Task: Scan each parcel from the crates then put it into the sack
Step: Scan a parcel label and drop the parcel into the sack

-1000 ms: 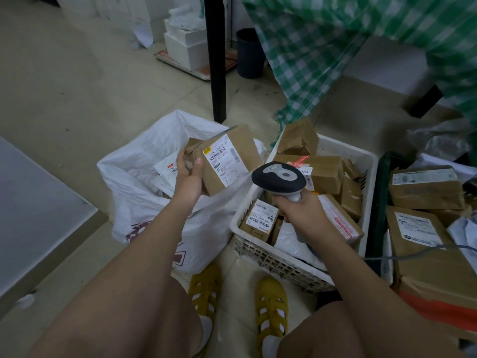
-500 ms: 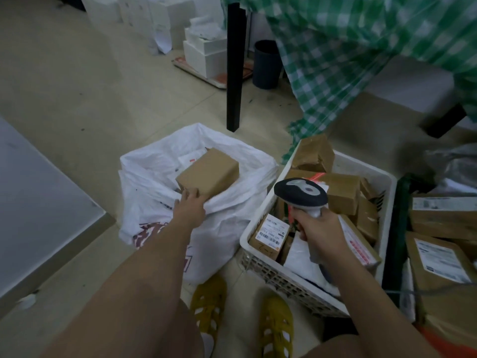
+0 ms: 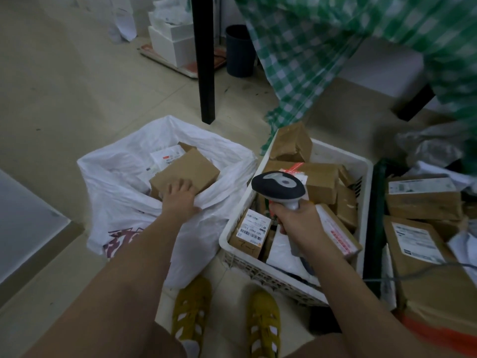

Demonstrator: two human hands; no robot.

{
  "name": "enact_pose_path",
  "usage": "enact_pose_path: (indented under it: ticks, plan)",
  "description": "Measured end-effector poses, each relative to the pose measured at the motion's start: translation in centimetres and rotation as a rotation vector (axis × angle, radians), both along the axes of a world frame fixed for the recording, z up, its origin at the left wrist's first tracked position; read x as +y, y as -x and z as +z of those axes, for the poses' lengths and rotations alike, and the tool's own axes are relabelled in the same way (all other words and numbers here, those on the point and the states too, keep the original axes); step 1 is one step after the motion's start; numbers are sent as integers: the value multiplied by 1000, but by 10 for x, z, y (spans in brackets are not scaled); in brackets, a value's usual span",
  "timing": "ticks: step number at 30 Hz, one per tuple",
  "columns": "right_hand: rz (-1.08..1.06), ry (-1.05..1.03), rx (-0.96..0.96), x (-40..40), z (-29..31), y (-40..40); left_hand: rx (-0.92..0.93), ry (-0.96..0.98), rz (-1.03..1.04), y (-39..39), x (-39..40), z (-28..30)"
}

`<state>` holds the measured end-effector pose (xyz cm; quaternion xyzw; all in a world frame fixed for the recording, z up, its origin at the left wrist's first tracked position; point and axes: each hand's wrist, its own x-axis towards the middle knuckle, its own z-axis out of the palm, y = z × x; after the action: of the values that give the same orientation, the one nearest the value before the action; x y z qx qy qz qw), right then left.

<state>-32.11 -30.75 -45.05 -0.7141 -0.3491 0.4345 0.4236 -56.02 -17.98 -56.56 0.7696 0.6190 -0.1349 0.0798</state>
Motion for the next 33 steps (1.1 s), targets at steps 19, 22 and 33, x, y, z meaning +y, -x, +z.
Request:
enact_pose_path:
  ticks: [19,22,33]
  plan:
    - [-2,-12,-31,0,8,2,-552,-350,119,32,-40,75]
    - [-21,-12,9,-2,9,3,-235,62,-60,33,-49,68]
    - [-10,-9,-41,-3,11,5,-552,-397,170,34,-60,98]
